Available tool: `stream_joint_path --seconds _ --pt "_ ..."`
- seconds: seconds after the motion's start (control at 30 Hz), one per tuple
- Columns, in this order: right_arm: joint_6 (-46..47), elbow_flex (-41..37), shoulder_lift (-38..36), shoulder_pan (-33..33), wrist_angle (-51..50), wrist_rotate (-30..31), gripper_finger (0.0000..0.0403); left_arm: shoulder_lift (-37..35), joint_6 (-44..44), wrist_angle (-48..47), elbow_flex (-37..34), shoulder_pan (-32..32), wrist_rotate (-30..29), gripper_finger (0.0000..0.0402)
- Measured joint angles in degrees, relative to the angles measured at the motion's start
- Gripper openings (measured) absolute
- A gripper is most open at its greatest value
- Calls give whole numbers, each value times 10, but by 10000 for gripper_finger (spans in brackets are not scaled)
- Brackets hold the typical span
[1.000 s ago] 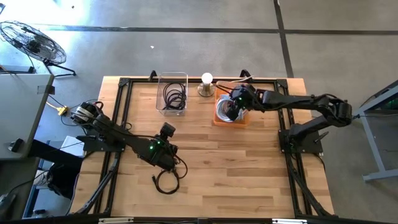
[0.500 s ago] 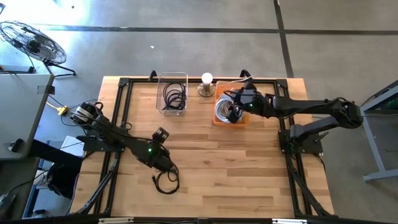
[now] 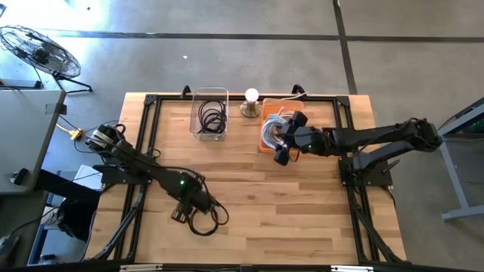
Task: Pick & Place USB Port
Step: Put the black charger cable into the transparent bin
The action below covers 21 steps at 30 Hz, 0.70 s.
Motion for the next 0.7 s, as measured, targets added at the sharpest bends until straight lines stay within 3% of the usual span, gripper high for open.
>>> stream_joint_path --seconds 0.17,0.6,0.7 --pt "-1 0 0 31 0 13 275 0 -71 49 0 -14 41 209" --pt "-2 0 0 107 0 38 275 6 -230 84 0 -46 -63 209" --pt "2 0 0 120 -1 38 275 18 -249 90 0 -46 -64 209"
